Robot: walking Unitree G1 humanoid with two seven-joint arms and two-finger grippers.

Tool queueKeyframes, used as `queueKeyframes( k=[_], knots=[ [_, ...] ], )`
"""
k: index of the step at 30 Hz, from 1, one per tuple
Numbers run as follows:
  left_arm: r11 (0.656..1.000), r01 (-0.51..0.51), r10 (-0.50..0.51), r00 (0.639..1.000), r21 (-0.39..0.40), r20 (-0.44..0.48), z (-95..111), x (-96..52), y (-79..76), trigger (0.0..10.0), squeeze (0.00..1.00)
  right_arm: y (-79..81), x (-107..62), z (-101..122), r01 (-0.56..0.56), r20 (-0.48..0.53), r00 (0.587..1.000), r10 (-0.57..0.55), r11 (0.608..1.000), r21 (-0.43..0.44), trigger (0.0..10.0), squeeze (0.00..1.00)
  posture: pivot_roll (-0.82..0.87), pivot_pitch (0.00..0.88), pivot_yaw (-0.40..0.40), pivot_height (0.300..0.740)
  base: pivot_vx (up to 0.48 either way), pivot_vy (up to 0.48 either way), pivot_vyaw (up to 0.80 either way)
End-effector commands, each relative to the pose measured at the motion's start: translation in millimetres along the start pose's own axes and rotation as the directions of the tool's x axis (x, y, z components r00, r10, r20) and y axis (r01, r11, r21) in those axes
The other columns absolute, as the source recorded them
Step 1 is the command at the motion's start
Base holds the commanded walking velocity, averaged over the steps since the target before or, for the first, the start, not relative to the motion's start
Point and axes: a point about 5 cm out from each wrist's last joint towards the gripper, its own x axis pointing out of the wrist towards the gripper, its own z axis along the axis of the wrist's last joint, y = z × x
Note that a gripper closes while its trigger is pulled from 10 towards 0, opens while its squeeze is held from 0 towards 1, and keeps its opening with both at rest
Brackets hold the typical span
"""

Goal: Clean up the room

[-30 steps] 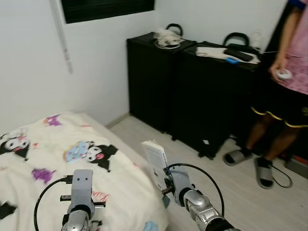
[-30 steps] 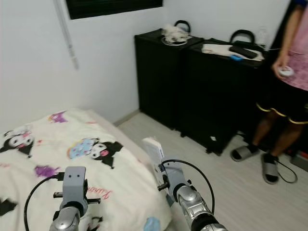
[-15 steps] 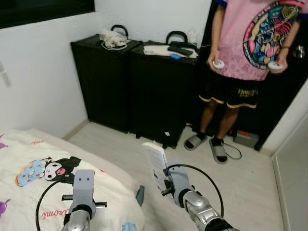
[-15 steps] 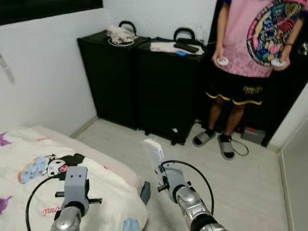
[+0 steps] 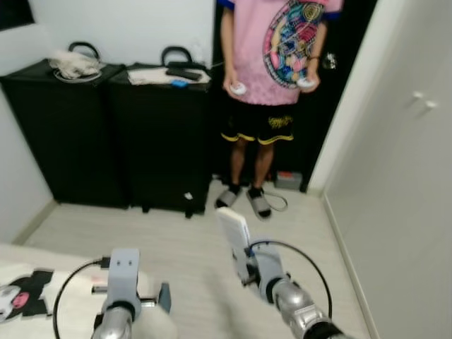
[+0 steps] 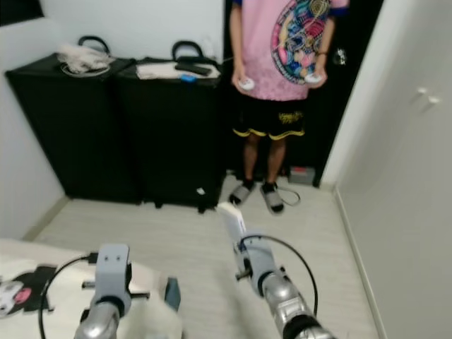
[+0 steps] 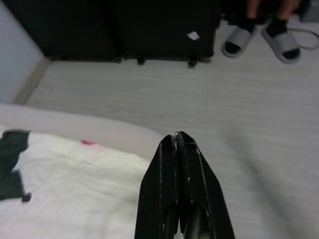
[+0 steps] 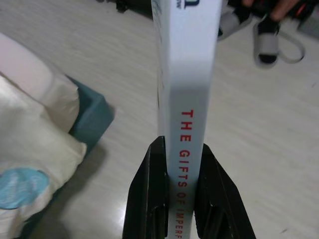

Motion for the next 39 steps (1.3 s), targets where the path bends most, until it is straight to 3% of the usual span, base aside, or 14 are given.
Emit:
queueKeyframes(
  k=[1, 18, 22, 39],
  knots=[
    [1.000, 0.009, -0.009, 1.000, 0.014, -0.007, -1.8, 0.0, -0.5, 10.0, 0.00, -4.3, 0.6, 5.6, 0.011, 0.022, 1.000, -0.011, 1.000, -0.003, 10.0, 0.00, -0.05, 0.000, -0.014, 0.740, 0.000, 0.000, -0.80],
    [1.000, 0.012, -0.011, 1.000, 0.014, -0.010, -2.8, -0.8, -0.5, 10.0, 0.00, -2.4, 0.9, 7.9, -0.010, 0.038, 0.999, 0.010, 1.000, -0.002, 10.0, 0.00, -0.05, 0.000, -0.015, 0.740, 0.000, 0.000, -0.80],
    [1.000, 0.010, -0.009, 1.000, 0.014, -0.011, -3.0, -0.8, 0.1, 10.0, 0.00, -2.5, 1.7, 10.3, -0.003, 0.046, 0.999, 0.001, 0.999, 0.037, 10.0, 0.00, -0.05, 0.000, -0.015, 0.740, 0.000, 0.000, -0.80],
    [1.000, 0.010, -0.010, 1.000, 0.013, -0.012, -2.5, -0.5, -0.6, 10.0, 0.00, -3.1, 1.8, 9.2, 0.012, 0.033, 0.999, -0.012, 1.000, 0.018, 10.0, 0.00, -0.05, 0.000, -0.011, 0.740, 0.000, 0.000, -0.80]
  ],
)
